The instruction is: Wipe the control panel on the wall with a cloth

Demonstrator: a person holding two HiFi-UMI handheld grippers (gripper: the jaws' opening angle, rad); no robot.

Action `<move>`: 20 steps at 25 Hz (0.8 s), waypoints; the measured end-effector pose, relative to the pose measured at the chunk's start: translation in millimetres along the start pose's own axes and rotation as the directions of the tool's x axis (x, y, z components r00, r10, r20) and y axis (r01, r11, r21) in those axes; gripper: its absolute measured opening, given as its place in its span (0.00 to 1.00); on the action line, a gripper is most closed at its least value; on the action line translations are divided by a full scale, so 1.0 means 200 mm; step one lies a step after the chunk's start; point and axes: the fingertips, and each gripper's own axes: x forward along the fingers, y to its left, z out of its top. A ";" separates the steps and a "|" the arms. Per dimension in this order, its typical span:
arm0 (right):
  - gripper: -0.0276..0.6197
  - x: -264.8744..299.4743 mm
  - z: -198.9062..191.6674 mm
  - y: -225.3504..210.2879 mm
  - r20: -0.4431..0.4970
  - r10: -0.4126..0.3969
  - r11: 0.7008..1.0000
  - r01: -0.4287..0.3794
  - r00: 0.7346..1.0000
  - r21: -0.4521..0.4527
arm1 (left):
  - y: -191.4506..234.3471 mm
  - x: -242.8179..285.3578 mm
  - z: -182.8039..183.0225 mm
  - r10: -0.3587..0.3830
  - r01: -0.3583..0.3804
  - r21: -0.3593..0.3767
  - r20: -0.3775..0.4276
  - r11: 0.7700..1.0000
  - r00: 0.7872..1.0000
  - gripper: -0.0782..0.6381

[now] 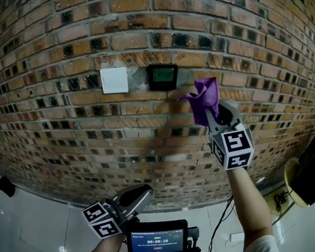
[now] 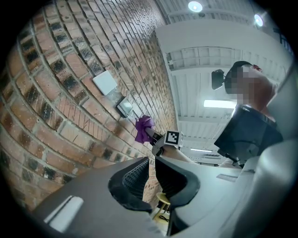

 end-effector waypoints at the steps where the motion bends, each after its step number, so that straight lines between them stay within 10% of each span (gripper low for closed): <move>1: 0.18 -0.01 0.00 0.01 -0.001 0.002 1.000 -0.002 1.000 0.001 | 0.00 0.00 0.00 -0.001 0.001 0.001 0.000 1.000 1.000 0.15; 20: 0.18 -0.20 -0.09 0.16 -0.017 0.048 0.998 -0.047 0.999 0.051 | -0.02 0.00 -0.02 0.001 -0.001 -0.005 -0.004 1.000 1.000 0.15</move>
